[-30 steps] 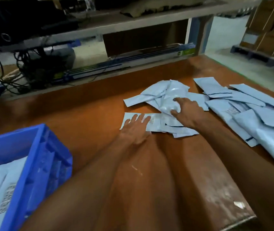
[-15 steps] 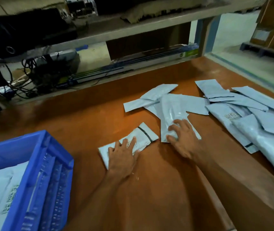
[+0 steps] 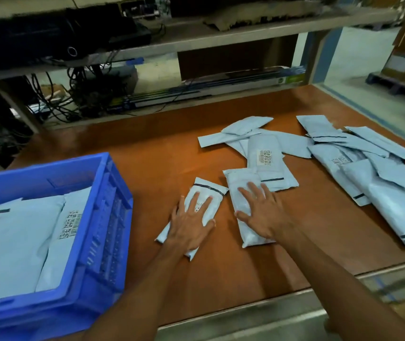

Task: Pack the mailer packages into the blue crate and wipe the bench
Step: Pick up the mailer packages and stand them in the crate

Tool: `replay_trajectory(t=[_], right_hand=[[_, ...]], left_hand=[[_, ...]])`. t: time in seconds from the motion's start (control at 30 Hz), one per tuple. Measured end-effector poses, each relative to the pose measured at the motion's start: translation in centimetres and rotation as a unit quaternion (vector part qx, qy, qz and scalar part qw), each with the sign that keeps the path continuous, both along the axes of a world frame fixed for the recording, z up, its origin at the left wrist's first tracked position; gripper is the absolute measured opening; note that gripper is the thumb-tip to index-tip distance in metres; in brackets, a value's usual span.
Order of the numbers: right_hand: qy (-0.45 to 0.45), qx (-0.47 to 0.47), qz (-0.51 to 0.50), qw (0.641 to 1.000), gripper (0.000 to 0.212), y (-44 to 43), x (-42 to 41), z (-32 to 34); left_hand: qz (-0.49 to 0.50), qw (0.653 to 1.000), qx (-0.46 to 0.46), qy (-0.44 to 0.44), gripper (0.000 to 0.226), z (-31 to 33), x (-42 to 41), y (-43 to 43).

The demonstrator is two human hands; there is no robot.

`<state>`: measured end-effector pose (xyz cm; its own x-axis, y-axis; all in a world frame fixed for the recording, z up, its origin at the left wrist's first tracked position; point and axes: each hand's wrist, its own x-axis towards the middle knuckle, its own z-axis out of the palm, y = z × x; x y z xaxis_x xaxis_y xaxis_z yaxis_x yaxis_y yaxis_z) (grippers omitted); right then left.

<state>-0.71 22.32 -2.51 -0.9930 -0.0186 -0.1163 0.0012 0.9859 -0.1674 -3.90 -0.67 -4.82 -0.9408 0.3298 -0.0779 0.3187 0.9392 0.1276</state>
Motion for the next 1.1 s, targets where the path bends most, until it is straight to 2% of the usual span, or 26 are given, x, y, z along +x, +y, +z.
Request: replay_trajectory(t=[0.1, 0.2, 0.3, 0.37, 0.47, 0.63, 0.7, 0.83, 1.0, 1.1], right_hand=[[-0.023, 0.003, 0.008, 1.0, 0.079, -1.6, 0.6, -1.9], [-0.001, 0.016, 0.016, 1.0, 0.076, -3.8, 2.5, -2.7], [-0.01, 0.04, 0.016, 0.999, 0.064, -4.4, 3.3, -2.5], [0.013, 0.015, 0.002, 1.0, 0.061, -5.0, 3.1, -1.5], [0.148, -0.009, 0.026, 0.989, 0.058, -7.5, 2.2, 2.9], [0.371, -0.084, 0.085, 0.921, 0.057, -15.7, 2.0, 14.6], [0.413, -0.124, 0.102, 0.896, 0.054, -20.0, 2.4, 18.2], [0.356, -0.158, 0.128, 0.912, 0.061, -31.3, 2.5, 20.8], [0.287, -0.155, 0.184, 0.927, 0.054, -47.5, 3.6, 18.7], [0.201, -0.139, 0.19, 0.951, 0.052, -54.8, 3.3, 16.1]], left_hand=[[0.026, 0.999, 0.011, 0.015, 0.068, -0.3, 1.9, 0.3], [0.039, 0.999, 0.009, 0.031, 0.067, -0.4, 4.0, 0.2], [0.045, 0.999, -0.006, 0.023, 0.066, 0.6, 5.1, -0.6], [0.071, 0.997, 0.015, 0.041, 0.066, 3.0, 5.5, -0.9], [0.092, 0.988, 0.059, 0.112, 0.059, 9.4, 5.9, -1.6], [0.103, 0.962, 0.079, 0.24, 0.059, 22.0, 6.3, -7.7], [0.111, 0.947, 0.076, 0.291, 0.057, 25.5, 6.5, -12.1], [0.156, 0.941, 0.076, 0.289, 0.053, 26.8, 7.2, -25.2], [0.232, 0.948, 0.023, 0.219, 0.049, 21.6, 7.8, -42.5], [0.268, 0.95, 0.007, 0.158, 0.053, 18.4, 7.3, -49.6]])
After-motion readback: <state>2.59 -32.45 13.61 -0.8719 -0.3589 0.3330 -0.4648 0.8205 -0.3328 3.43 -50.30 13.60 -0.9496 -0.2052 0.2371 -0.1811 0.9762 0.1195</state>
